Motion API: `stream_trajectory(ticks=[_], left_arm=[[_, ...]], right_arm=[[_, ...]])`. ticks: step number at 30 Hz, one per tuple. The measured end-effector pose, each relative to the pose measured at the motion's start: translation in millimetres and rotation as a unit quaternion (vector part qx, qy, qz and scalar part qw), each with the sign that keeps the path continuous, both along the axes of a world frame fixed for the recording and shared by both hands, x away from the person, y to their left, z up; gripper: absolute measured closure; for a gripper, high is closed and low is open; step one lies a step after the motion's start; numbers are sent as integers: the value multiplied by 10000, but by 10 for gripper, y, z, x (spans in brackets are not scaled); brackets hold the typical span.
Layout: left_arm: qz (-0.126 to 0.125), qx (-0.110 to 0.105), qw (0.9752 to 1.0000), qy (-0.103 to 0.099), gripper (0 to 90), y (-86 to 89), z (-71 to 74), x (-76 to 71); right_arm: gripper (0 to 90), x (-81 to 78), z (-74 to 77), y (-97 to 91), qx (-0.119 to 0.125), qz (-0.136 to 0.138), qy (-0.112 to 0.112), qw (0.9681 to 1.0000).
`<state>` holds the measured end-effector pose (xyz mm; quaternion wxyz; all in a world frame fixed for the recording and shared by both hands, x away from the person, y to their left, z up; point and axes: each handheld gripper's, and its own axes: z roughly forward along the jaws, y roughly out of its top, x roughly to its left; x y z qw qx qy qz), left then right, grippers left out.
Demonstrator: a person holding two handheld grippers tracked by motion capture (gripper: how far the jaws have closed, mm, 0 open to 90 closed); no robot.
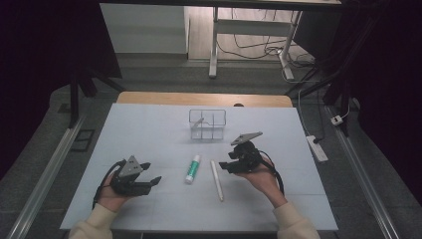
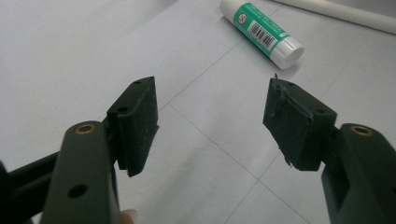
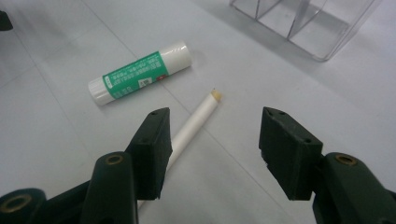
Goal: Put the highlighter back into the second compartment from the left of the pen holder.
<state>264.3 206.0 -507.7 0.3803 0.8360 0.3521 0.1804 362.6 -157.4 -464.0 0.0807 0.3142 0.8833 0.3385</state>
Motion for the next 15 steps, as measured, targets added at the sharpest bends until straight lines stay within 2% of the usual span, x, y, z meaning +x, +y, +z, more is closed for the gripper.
stream_trajectory(ticks=[8,15], left_arm=[[-19,26,10000,5,352,-1,-4,3],[-37,54,10000,4,351,-15,-9,4]], right_arm=[[432,9,-82,84,-209,-9,125,9997],[423,14,-184,191,-297,54,196,9994]])
